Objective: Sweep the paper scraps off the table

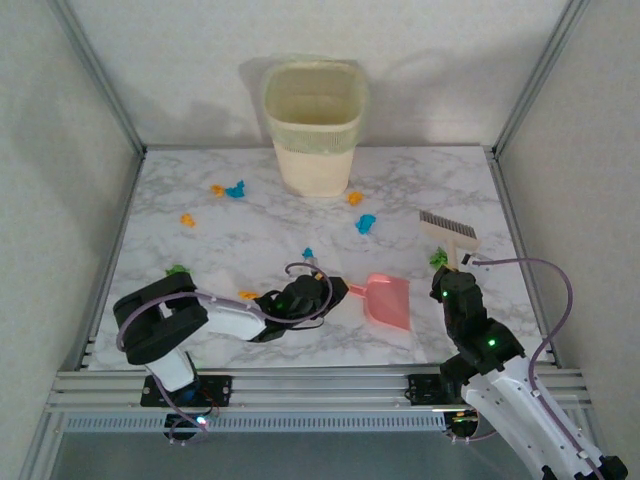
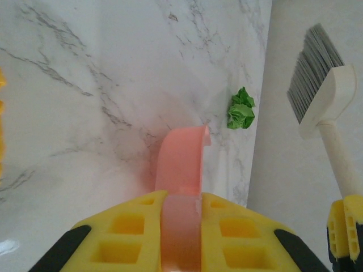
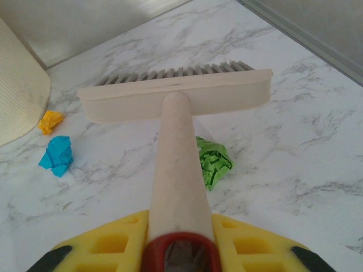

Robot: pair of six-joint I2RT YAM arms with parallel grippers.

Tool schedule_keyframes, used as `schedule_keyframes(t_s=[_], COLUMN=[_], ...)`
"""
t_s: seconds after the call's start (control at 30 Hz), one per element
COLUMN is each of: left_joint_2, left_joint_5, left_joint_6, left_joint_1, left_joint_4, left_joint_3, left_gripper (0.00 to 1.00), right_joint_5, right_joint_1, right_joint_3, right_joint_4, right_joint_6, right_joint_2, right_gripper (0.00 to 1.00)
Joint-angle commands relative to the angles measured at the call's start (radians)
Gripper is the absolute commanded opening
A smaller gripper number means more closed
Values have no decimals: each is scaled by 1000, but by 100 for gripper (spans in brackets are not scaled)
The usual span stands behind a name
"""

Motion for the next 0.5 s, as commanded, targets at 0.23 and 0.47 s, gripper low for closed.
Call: schedule_keyframes(t_s=[0.23, 0.47], left_joint_2=[-6, -52], left_joint_5=[27, 11], left_joint_6=[118, 343], left_joint_1=[-2, 5], left_joint_4=[-132, -456], left_joint_3=[93, 218], left_gripper=[61, 99], right_joint_5=[16, 19], right_joint_1=[-3, -5], right_joint_3=[17, 20], right_joint_4=[52, 45], right_joint_6=[-10, -7], right_joint_2=[-7, -10], right_gripper=[0, 0])
